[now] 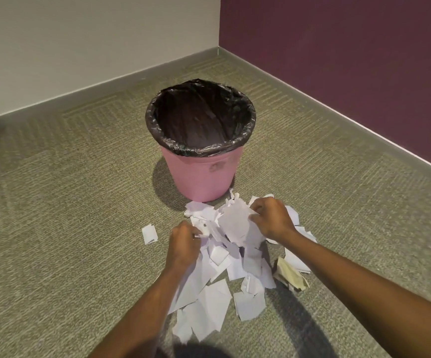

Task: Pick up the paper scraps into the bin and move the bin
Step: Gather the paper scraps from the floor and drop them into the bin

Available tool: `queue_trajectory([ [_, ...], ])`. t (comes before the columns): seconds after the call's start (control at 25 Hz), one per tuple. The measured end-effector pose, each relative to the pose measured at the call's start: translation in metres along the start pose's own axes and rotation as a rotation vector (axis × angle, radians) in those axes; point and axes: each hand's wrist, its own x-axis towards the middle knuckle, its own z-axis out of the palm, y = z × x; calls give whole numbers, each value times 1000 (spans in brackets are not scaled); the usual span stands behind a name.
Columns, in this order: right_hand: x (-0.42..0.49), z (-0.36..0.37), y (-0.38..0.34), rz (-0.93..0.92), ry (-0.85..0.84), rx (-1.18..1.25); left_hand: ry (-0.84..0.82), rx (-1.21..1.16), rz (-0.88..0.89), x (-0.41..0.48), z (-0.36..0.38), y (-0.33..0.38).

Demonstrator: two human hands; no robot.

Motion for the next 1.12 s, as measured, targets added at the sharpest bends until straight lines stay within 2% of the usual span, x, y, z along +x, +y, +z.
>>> queue_trajectory([
  [0.28, -24, -42, 3, -39, 93, 60, 25, -48, 49, -11, -6, 24],
  [0.48, -31, -83, -23, -35, 169, 179, 120, -57, 153, -4, -39, 58],
  [0.8, 1, -165, -119, -154, 310, 610, 471, -487, 259, 26, -157, 155],
  [0.96, 62, -170, -158, -104, 373, 673, 484, -440, 87, 83, -190, 185],
  [1.12, 106, -153, -175, -27, 300, 685, 416, -324, 8, 121, -188, 185],
])
